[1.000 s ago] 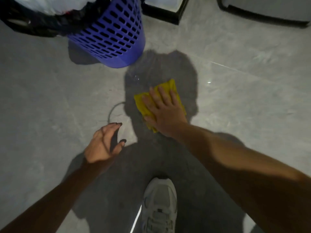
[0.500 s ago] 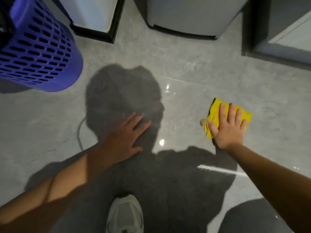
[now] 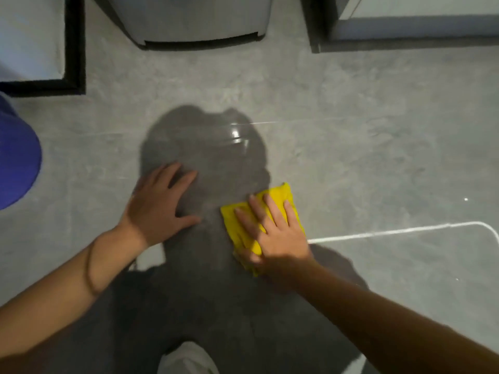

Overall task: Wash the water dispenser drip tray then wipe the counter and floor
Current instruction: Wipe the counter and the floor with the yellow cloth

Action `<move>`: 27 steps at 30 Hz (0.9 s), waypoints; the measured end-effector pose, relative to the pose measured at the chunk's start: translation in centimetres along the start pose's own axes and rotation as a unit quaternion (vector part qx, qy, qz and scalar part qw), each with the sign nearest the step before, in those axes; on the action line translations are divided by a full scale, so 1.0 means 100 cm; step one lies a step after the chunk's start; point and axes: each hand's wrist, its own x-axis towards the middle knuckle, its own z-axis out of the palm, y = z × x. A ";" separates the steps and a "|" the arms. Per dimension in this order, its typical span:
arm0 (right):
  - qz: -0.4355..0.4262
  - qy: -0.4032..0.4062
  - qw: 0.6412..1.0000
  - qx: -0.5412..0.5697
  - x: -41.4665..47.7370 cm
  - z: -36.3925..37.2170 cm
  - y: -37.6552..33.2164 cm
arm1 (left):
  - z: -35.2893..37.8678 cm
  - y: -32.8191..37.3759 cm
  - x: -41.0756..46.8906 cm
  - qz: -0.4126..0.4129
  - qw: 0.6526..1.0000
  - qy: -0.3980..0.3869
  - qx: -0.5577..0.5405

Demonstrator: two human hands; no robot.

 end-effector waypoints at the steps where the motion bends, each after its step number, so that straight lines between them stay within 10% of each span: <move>1: 0.019 -0.002 1.000 0.003 -0.034 0.003 0.011 | -0.001 0.004 0.005 -0.003 1.000 0.000 -0.001; 7: 0.234 -0.059 0.971 -0.001 -0.096 -0.026 0.121 | 0.000 0.011 0.013 -0.021 1.000 0.005 -0.009; 15: 0.489 0.052 0.866 0.090 0.054 -0.058 0.181 | 0.008 0.015 0.015 -0.029 1.000 0.005 -0.006; 22: 0.184 0.086 0.975 0.087 0.066 -0.067 0.065 | 0.011 0.018 0.017 -0.046 0.999 -0.010 0.003; 27: 0.304 -0.081 0.904 0.290 -0.008 -0.109 0.034 | -0.029 0.038 -0.005 -0.068 0.978 -0.191 -0.038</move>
